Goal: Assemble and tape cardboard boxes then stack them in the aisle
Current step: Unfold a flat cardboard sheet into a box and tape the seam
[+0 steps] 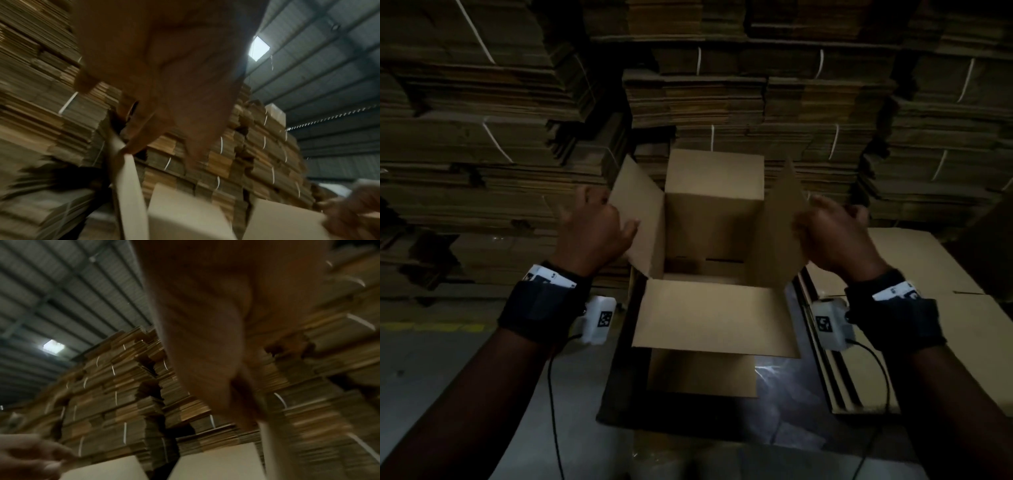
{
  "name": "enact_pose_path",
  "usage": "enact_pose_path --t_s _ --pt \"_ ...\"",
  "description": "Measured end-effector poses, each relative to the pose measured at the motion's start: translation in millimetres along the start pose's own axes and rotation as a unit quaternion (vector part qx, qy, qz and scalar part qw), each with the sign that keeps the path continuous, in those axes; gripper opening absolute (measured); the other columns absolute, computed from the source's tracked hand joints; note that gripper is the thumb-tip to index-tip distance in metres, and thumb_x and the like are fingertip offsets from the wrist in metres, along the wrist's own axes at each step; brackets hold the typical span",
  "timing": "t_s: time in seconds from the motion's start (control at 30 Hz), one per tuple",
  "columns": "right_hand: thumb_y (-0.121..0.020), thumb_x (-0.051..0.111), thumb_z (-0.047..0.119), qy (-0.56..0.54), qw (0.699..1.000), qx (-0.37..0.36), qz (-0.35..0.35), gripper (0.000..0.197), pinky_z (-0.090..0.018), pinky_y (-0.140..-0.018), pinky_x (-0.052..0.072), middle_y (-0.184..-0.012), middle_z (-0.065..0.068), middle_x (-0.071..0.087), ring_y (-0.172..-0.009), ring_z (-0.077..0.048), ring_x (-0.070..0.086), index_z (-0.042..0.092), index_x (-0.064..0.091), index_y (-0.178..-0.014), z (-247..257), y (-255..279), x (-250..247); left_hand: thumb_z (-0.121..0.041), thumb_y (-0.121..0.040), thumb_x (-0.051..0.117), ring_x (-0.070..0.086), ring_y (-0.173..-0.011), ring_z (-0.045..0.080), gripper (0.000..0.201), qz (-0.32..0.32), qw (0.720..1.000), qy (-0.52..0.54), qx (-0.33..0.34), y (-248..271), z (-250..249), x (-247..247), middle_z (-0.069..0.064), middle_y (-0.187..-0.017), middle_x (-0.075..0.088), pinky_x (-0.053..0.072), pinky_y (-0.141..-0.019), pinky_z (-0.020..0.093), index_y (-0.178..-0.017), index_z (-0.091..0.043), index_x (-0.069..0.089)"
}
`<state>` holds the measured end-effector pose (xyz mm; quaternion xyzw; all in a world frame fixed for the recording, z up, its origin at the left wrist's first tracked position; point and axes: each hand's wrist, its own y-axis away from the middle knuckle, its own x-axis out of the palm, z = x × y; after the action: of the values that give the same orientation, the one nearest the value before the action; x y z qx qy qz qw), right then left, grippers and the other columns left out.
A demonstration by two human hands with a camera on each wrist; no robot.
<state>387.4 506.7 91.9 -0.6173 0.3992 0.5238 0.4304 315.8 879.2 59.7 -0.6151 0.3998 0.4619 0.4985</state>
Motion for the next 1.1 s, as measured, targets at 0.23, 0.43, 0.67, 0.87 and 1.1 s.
enact_pose_path --t_s 0.23,0.43,0.67,0.87,1.1 --pt "-0.057 0.073 0.087 -0.13 0.924 0.084 0.349 0.143 -0.055 -0.124 0.016 -0.17 -0.01 0.011 -0.157 -0.03 0.005 0.024 0.0 -0.163 7 15 52 -0.103 -0.044 0.055 -0.012 -0.153 0.038 0.155 0.37 0.927 0.053 -0.026 17 -15 55 0.014 -0.167 -0.017 0.002 -0.12 0.066 -0.16 -0.02 -0.004" --pt "-0.068 0.093 0.04 -0.341 0.92 0.059 0.183 0.131 -0.028 -0.091 0.044 -0.149 -0.011 0.052 -0.12 -0.023 0.057 0.023 0.003 -0.161 24 42 97 -0.08 -0.045 0.084 0.051 -0.133 0.03 0.146 0.208 0.924 0.32 -0.039 46 -20 127 0.011 -0.154 0.043 0.049 -0.104 0.048 -0.156 -0.017 0.014" --pt "-0.074 0.088 0.046 -0.341 0.929 0.062 0.13 0.12 -0.039 -0.091 0.054 -0.136 -0.011 0.064 -0.112 -0.027 0.066 0.026 0.008 -0.162 26 41 108 -0.087 -0.05 0.069 0.057 -0.127 0.035 0.125 0.101 0.918 0.375 -0.077 62 -34 144 0.011 -0.148 0.051 0.054 -0.092 0.053 -0.152 -0.032 0.023" --pt "-0.061 0.083 0.069 -0.128 0.954 0.119 0.245 0.133 -0.06 -0.108 0.038 -0.154 -0.018 0.034 -0.138 -0.041 0.039 0.021 0.002 -0.156 32 13 90 -0.078 -0.06 0.077 0.022 -0.152 0.027 0.136 0.116 0.922 0.361 -0.082 77 -42 139 0.008 -0.168 0.016 0.031 -0.119 0.049 -0.16 -0.02 0.007" --pt "-0.089 0.055 0.066 -0.104 0.962 -0.08 0.24 0.063 -0.049 -0.101 0.046 -0.129 -0.005 0.063 -0.116 -0.028 0.059 0.023 0.053 -0.136 129 -7 60 -0.096 -0.062 0.044 0.006 -0.156 0.023 0.129 0.054 0.943 0.319 -0.076 106 -39 147 0.007 -0.169 0.008 0.01 -0.124 0.051 -0.161 -0.02 0.009"
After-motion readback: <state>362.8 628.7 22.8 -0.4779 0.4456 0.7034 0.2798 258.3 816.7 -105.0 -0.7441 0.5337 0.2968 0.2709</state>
